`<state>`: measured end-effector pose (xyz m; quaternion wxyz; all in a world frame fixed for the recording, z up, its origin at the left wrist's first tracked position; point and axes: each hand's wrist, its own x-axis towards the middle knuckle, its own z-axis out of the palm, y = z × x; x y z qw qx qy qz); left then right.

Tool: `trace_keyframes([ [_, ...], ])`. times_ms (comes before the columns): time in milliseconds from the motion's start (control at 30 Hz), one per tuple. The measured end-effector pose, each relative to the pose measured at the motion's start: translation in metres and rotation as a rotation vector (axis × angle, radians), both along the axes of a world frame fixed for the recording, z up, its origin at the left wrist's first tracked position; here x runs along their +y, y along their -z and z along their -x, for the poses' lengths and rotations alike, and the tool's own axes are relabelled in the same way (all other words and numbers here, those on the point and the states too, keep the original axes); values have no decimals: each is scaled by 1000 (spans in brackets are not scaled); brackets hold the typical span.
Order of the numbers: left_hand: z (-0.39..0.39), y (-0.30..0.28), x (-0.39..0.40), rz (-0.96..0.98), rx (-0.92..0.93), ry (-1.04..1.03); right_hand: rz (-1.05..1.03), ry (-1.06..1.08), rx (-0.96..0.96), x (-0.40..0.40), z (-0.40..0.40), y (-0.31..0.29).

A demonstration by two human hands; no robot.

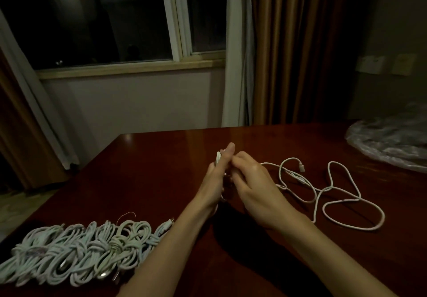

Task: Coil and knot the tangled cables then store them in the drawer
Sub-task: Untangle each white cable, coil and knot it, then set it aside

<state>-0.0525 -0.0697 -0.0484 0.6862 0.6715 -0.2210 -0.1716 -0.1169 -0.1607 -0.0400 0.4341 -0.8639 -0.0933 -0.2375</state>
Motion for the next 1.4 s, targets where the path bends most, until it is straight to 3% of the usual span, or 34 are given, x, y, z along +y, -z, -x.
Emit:
trace_keyframes([
  [200,6,4,-7,144,-56,-94,66,53,-68,-1,-1,6],
  [433,-7,4,1,255,136,-166,44,-11,-37,1,0,4],
  [567,-16,3,6,312,247,-148,3,94,-73,-11,-1,-4],
  [767,0,0,-4,210,84,-54,211,106,243,-11,-1,1],
  [933,12,3,-12,58,-97,13,296,257,247,-11,1,3],
  [1333,6,-5,-11,31,4,10,607,363,266,-12,3,2],
  [1400,2,-11,-7,-16,-156,-126,648,368,287,-12,2,2],
])
